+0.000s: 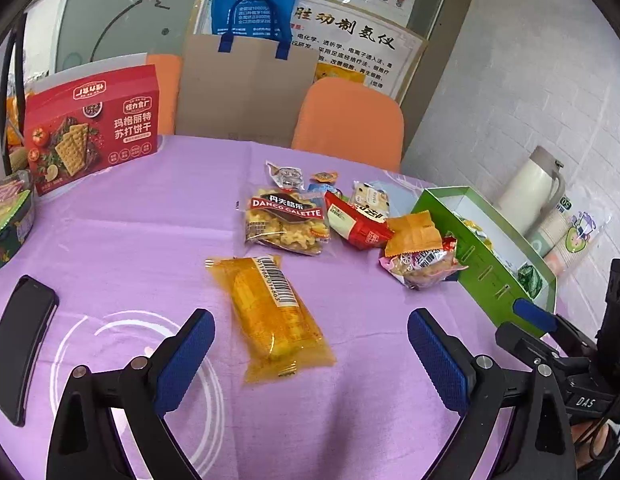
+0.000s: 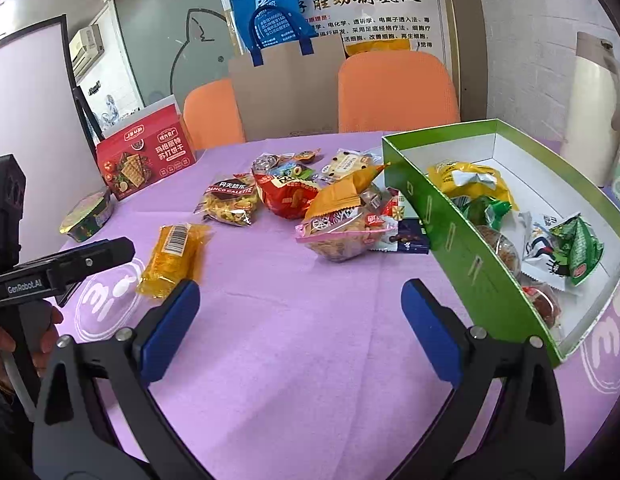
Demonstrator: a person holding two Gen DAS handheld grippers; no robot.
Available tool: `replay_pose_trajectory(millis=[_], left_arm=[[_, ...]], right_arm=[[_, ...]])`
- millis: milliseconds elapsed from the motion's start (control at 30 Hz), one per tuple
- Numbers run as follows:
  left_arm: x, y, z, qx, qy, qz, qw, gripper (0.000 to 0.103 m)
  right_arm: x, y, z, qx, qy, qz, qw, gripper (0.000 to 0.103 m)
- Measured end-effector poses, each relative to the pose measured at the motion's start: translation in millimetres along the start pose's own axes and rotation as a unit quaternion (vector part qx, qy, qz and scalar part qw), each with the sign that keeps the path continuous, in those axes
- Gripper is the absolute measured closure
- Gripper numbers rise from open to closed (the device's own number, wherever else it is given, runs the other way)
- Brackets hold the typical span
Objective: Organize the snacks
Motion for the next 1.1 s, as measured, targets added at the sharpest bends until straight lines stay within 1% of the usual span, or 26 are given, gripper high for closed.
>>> replay_pose_trajectory(millis=[100,167,233,267,333,433,500,533,633,667,700,733,800,833,867,900,933,1000,1067,1100], left_arm=[[9,0,2,-0.013,0.003,0.002,0.9999,0.004],[16,3,3,-0.023,0.006,0.004,0.9997,0.004],[21,8,7,-0.033,0.007,0.009,0.9994,0.004],[24,11,9,-0.037,0.006,0.011,0.9992,0.004],[26,13,13,-0.044,0.004,0.017,0.9989,0.004],[33,16,18,-0.047,0.000,0.023,0.9986,0.004],[43,19,22,-0.053,0.000,0.026,0.9983,0.005],[49,21,24,-0.056,0.002,0.027,0.9981,0.006],[68,26,33,-0.066,0.000,0.026,0.9975,0.013],[72,27,38,-0.072,-0.005,0.023,0.9971,0.013],[76,29,43,-0.078,-0.009,0.019,0.9967,0.013],[79,32,49,-0.082,-0.013,0.016,0.9964,0.013],[83,35,61,-0.091,-0.023,0.012,0.9955,0.013],[85,36,69,-0.090,-0.028,0.008,0.9955,0.016],[87,37,77,-0.089,-0.035,0.004,0.9954,0.020],[88,39,89,-0.094,-0.049,-0.002,0.9943,0.028],[88,39,98,-0.100,-0.061,-0.009,0.9930,0.033],[88,41,115,-0.107,-0.080,-0.026,0.9907,0.034],[87,43,127,-0.102,-0.088,-0.032,0.9903,0.035],[86,44,131,-0.100,-0.090,-0.031,0.9904,0.040]], right_arm=[[5,7,14,-0.007,-0.009,0.024,1.000,0.003],[9,15,22,-0.009,-0.014,0.046,0.999,0.008],[16,24,32,-0.014,-0.022,0.065,0.998,0.009],[20,27,36,-0.023,-0.022,0.068,0.997,0.013],[32,29,42,-0.038,-0.016,0.058,0.997,0.017],[51,28,53,-0.042,-0.011,0.050,0.998,0.018],[61,31,62,-0.057,-0.012,0.044,0.997,0.018],[66,32,68,-0.060,-0.014,0.042,0.997,0.020],[72,35,86,-0.067,-0.026,0.040,0.997,0.029],[72,37,93,-0.071,-0.031,0.039,0.996,0.035],[70,38,98,-0.076,-0.039,0.040,0.996,0.043],[69,40,102,-0.082,-0.044,0.041,0.995,0.067],[65,41,102,-0.070,-0.044,0.044,0.996,0.071],[63,41,99,-0.065,-0.042,0.047,0.996,0.074],[62,40,95,-0.063,-0.034,0.046,0.996,0.085],[63,39,90,-0.059,-0.028,0.045,0.997,0.086],[63,39,82,-0.059,-0.020,0.046,0.997,0.086],[64,37,67,-0.061,-0.005,0.041,0.997,0.087],[60,37,50,-0.057,0.004,0.038,0.998,0.088],[58,38,43,-0.056,0.008,0.037,0.998,0.088]])
Point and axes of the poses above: each gripper's, at about its wrist camera, not at the fingertips, and z roughly the way its jaws point, y to its right, x to its top, the point moved 10 cm from there along z, roughly the way its jaws point, and after that the axes turned 9 degrees about -y, right-handed, at the moved point
